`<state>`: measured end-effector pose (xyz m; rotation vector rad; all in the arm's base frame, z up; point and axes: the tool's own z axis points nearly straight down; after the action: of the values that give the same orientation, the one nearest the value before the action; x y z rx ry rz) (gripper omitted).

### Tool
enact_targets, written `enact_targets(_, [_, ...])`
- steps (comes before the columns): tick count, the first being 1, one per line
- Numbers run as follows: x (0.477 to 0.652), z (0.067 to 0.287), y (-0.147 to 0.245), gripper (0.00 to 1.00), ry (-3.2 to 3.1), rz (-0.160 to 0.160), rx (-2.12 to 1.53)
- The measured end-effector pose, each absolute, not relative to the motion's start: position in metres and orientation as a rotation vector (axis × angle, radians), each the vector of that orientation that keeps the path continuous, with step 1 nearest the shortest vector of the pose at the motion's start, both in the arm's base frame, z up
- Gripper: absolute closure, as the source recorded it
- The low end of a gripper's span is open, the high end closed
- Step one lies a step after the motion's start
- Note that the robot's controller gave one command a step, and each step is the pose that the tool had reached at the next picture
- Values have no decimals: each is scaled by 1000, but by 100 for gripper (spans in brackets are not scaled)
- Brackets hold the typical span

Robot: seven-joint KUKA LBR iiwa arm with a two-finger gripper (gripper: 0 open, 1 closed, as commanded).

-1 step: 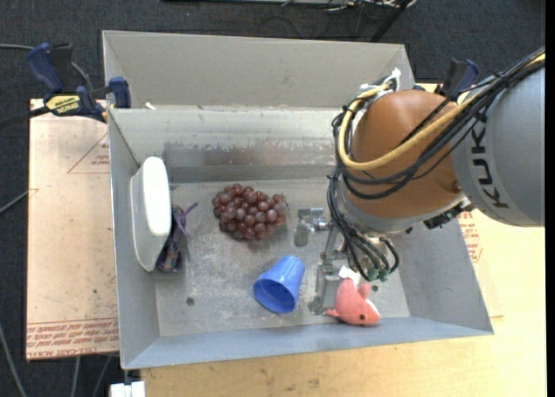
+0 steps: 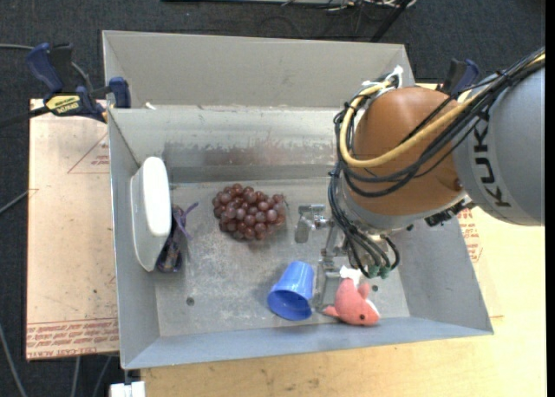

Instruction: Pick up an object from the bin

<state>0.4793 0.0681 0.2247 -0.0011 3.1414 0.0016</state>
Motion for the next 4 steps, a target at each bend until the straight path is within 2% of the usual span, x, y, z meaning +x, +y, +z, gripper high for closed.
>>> enact_targets(1, [488,162,72,0,3139,3,8])
enact_targets(2, [479,154,40,0,3145,2,24])
enact_targets(3, [480,153,35,0,3139,3,28])
enact_targets(4, [482,82,78,0,3130,6,198])
